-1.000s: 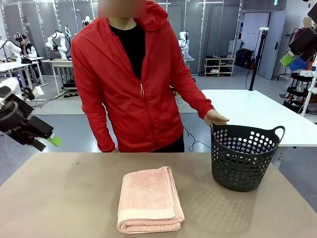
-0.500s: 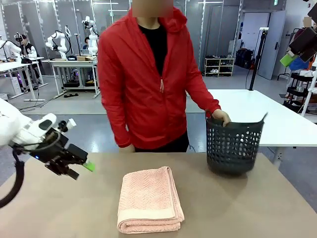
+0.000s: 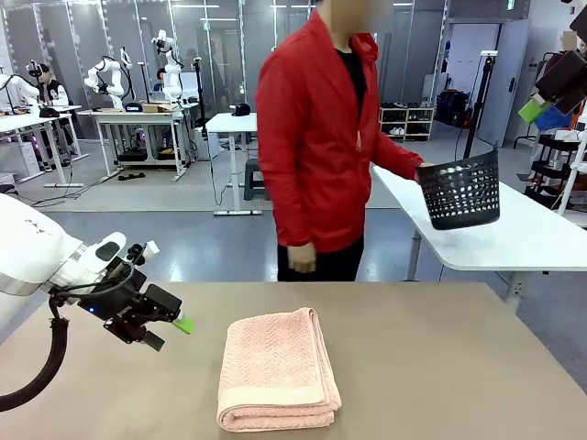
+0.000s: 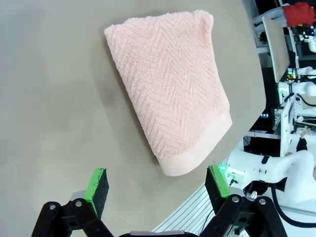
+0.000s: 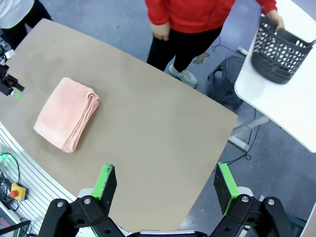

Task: Fold the towel.
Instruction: Pick up the 100 cm Hotel Towel and place it on the left side of the table.

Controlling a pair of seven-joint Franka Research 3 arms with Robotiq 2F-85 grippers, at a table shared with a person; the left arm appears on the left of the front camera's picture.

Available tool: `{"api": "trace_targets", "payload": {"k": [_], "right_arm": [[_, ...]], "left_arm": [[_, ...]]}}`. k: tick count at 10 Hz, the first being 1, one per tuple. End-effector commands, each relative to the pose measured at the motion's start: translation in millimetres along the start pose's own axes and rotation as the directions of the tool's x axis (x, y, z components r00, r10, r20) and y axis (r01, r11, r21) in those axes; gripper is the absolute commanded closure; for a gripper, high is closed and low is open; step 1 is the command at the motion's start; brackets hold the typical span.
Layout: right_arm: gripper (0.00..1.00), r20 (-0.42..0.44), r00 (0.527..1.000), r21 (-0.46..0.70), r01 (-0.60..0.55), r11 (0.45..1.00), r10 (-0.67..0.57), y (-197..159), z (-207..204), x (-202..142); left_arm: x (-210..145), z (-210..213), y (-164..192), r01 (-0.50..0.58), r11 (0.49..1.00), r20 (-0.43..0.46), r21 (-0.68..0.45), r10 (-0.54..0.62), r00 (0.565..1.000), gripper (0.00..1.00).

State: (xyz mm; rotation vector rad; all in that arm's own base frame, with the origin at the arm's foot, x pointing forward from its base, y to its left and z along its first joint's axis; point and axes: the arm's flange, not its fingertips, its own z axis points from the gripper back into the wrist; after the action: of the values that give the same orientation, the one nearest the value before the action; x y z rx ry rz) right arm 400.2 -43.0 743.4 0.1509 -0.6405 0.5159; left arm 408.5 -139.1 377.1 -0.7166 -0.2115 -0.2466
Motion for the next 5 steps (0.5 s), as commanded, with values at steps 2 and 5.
{"api": "trace_targets", "payload": {"k": [2,5], "right_arm": [[0.00,-0.010,1.000,-0.003,-0.013,1.000,0.013,-1,0,-1],[0.00,-0.010,1.000,-0.003,-0.013,1.000,0.013,-1,0,-1]], "left_arm": [[0,7,-2,0.009,1.000,0.006,-0.003,-0.009,1.000,0.00],[6,-10,5,0.017,0.998,0.038,-0.063,-0.015,0.999,0.00]]}}
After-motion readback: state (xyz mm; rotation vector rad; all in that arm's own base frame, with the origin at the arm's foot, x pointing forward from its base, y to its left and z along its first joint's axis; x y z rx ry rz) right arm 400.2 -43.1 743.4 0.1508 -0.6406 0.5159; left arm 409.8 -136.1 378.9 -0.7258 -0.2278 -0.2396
